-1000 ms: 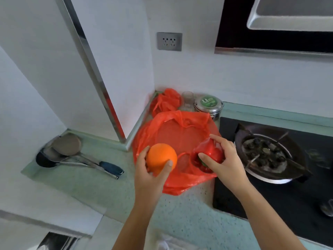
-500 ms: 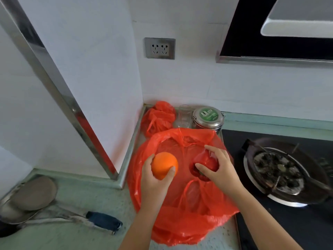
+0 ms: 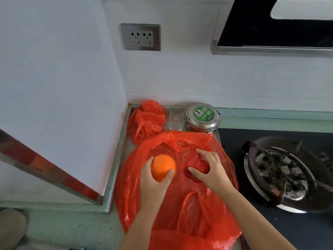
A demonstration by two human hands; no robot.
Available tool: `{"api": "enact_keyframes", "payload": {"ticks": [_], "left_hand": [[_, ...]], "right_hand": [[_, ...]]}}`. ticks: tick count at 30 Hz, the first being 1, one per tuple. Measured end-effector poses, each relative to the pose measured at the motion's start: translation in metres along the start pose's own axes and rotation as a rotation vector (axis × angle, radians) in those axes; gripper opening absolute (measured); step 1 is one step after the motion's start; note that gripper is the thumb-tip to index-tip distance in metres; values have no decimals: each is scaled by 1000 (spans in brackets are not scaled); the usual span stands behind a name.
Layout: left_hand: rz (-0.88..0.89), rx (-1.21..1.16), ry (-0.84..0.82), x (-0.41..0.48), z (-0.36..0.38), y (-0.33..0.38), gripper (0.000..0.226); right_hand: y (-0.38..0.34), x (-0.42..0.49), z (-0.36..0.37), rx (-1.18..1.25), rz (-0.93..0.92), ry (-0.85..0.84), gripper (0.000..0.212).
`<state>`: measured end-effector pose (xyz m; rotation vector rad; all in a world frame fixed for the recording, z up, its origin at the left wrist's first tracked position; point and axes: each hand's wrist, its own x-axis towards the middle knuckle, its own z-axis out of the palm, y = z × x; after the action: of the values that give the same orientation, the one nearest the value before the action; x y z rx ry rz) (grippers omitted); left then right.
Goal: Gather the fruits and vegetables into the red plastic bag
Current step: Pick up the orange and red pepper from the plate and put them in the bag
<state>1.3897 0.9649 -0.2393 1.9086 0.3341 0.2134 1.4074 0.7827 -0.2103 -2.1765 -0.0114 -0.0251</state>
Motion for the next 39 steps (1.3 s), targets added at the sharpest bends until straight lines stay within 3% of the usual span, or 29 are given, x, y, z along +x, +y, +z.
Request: {"api": "enact_keyframes", "payload": {"ticks": [15, 28, 39], "left_hand": [[-3, 37, -31, 37, 40, -23, 73], [65, 56, -153, 47, 41, -22, 79], [63, 113, -154, 49, 39, -18, 87]], "right_hand": [[37, 35, 18, -33, 42, -58, 66], [40, 43, 26, -39, 11, -49, 66], [36, 36, 17, -92, -8, -39, 66]]}}
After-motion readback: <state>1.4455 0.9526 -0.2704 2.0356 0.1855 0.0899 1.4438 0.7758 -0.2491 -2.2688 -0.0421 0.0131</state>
